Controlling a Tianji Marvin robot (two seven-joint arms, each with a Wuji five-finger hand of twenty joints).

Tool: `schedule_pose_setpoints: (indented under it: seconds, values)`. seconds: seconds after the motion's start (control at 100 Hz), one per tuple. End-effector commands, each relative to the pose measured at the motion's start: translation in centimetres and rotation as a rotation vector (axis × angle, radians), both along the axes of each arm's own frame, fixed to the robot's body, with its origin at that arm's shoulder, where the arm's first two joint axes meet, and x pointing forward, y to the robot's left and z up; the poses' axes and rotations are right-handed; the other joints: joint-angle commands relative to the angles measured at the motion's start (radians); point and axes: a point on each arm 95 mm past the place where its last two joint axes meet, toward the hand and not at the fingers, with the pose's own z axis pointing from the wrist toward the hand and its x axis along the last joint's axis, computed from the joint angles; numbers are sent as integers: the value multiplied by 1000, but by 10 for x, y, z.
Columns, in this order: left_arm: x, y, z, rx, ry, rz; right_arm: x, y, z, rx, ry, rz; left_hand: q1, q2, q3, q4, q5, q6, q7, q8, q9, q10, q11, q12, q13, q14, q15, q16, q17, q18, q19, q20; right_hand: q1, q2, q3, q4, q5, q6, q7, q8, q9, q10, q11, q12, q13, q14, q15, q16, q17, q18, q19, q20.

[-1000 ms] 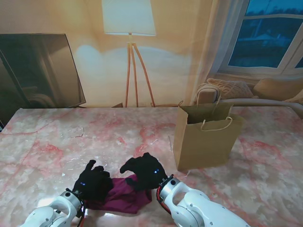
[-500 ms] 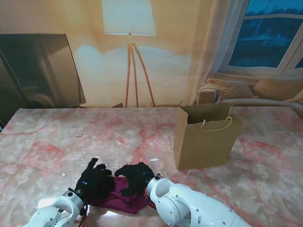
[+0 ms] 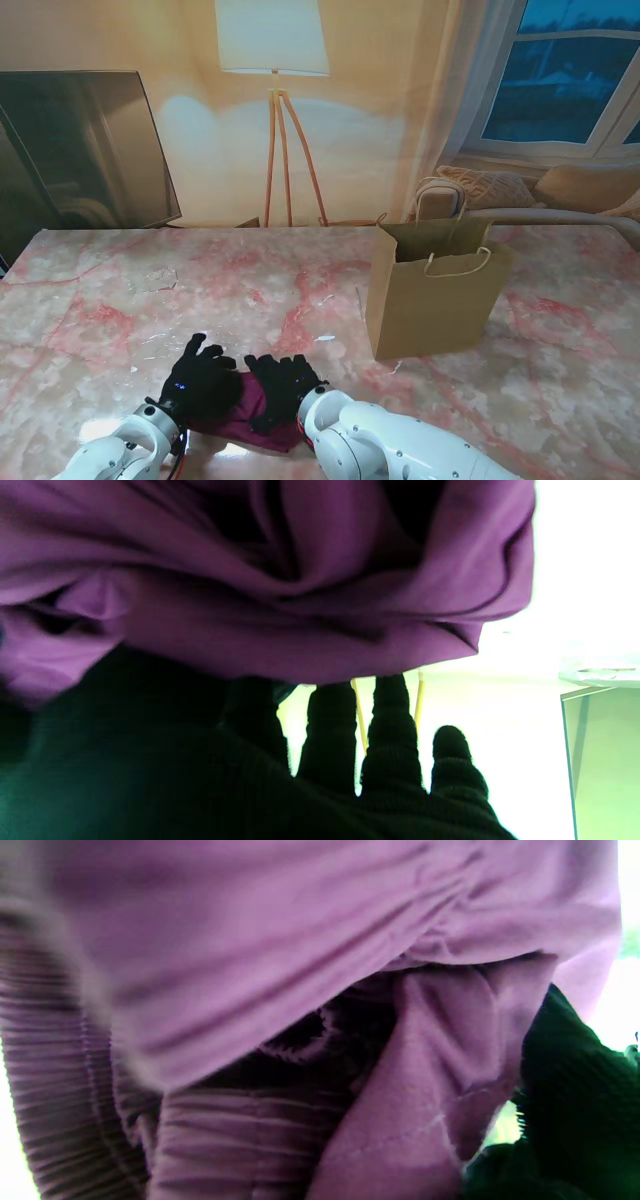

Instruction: Fold the socks and the shorts into the kraft paper bag

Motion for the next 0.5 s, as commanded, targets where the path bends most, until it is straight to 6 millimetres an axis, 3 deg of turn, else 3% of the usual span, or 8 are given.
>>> schedule_pose_setpoints:
  seconds: [0.0,0.1,0.16,0.19,0.31,0.36,0.42,0.49]
  values:
    - [-9,4,-19,19,56,14,-16,3,-21,-56,55,10,104,8,110,4,44,-19,-48,-64,10,-17,19,15,-29,-5,15,9,-14,-8,-4,24,-30,-63,46,-6,-1,31,-14,-45,-34,-22,108,50,159,-86,140,131,159,-47,178,118]
    - [-9,4,-20,15,52,18,-18,6,-25,-114,30,12,103,8,110,5,41,-19,-50,-62,8,-16,19,15,-31,-4,14,9,-14,-8,-6,24,-17,-134,116,-19,-5,28,3,3,0,-86,331,147,249,-141,289,300,241,-85,283,229]
    - [-8,3,-20,13,50,23,-19,7,-30,-137,10,13,101,10,109,5,40,-17,-50,-61,8,-15,19,15,-32,-4,14,9,-14,-7,-8,24,-3,-182,156,-27,-18,20,17,192,55,-124,406,240,288,-173,405,424,283,-94,337,289]
    - [-8,3,-20,13,48,26,-19,7,-31,-150,-5,13,100,10,108,5,39,-15,-50,-59,7,-16,19,15,-31,-4,15,9,-14,-6,-9,24,2,-209,174,-28,8,16,24,237,110,-141,444,271,319,-188,463,462,313,-103,363,301]
    - [-7,4,-20,12,46,35,-19,8,-39,-184,-21,6,99,12,107,6,37,-11,-51,-55,6,-14,18,15,-32,-2,14,9,-13,-6,-11,24,33,-292,229,-37,150,-21,106,240,310,-212,581,412,441,-240,658,577,414,-117,447,317]
    - [-7,4,-20,9,46,39,-18,8,-42,-190,-13,5,99,12,106,6,36,-7,-52,-53,5,-12,18,16,-34,-2,14,9,-13,-6,-13,23,59,-308,234,-35,226,-71,217,207,407,-243,616,465,498,-255,708,592,449,-107,470,314]
    - [-7,4,-21,6,43,41,-17,8,-46,-190,-5,1,99,14,106,7,34,-7,-53,-51,6,-12,19,16,-34,-2,14,10,-12,-6,-14,22,88,-314,234,-31,314,-134,348,218,509,-279,656,512,568,-278,777,608,503,-101,511,316]
    - [-6,4,-21,2,37,43,-14,7,-51,-168,-33,-2,98,17,106,7,32,-4,-54,-48,3,-12,18,16,-34,-2,14,10,-12,-6,-15,22,127,-333,245,-26,482,-300,571,296,658,-332,691,569,664,-298,857,611,574,-93,579,316]
